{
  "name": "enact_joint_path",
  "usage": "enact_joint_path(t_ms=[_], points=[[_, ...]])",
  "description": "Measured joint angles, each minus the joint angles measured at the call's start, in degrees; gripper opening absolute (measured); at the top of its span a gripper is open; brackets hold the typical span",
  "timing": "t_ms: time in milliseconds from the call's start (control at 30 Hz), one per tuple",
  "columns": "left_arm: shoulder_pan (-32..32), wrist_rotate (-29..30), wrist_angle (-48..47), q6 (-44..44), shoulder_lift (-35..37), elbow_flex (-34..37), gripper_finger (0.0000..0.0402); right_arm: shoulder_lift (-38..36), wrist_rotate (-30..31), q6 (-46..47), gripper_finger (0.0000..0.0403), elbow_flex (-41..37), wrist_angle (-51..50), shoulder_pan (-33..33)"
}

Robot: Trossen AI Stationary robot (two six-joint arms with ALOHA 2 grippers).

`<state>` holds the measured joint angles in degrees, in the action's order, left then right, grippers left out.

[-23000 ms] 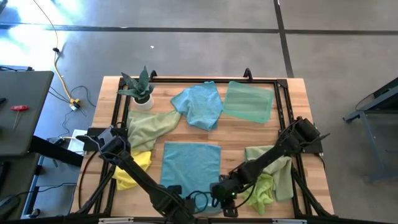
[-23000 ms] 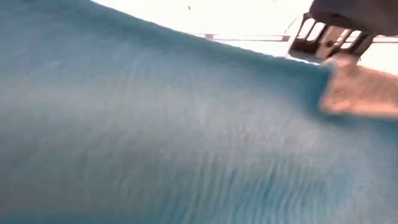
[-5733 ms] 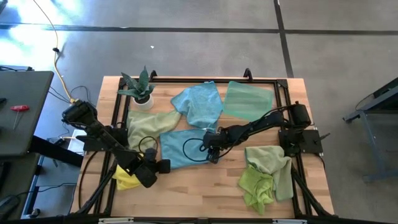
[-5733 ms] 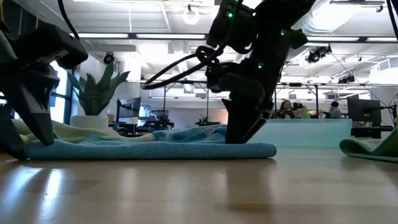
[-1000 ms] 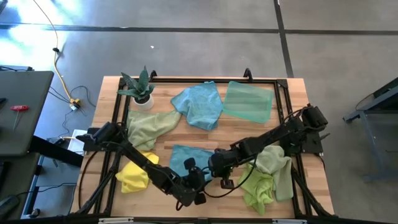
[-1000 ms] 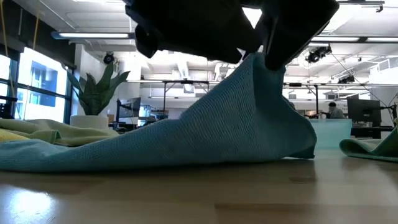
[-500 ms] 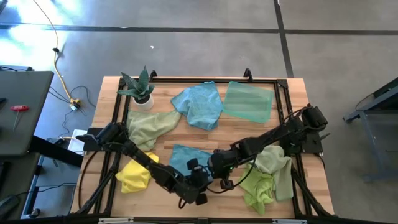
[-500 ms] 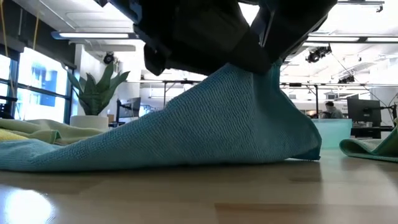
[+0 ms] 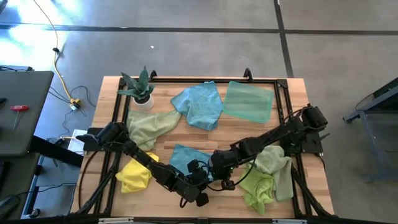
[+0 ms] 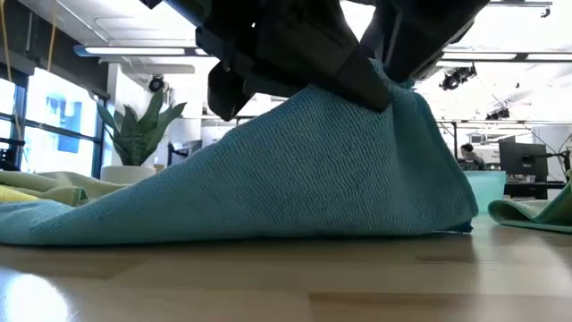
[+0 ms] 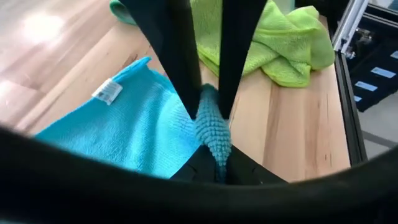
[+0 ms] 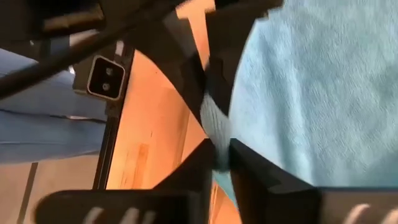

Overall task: Fold microfiber towels
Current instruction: Fold the bottom blue microfiber cloth

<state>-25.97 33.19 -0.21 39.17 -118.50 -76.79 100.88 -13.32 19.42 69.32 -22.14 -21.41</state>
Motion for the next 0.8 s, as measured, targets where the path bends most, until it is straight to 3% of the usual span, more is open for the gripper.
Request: enact_joint_path(t_ms=[133, 333, 533, 800], points=[[-0.7, 1.1, -2.0, 5.8, 0.0, 0.0, 0.0002, -0.7, 0.1, -0.5, 0.0107, 0.0, -3.9, 0.3], [-2.6, 7.9, -9.1, 23.0, 0.0, 0.0, 0.0001, -5.0, 3.5, -3.0, 0.0155, 0.0, -10.9, 1.2], [-4.8, 17.4, -17.7, 44.2, 0.4, 0.0, 0.0000, -9.3, 8.8, -3.0, 0.0160, 0.0, -14.1, 1.2], [-6.7, 20.1, -39.1, 76.1, 1.6, 0.0, 0.0000, -10.5, 11.6, -1.4, 0.0151, 0.0, -13.7, 1.2]])
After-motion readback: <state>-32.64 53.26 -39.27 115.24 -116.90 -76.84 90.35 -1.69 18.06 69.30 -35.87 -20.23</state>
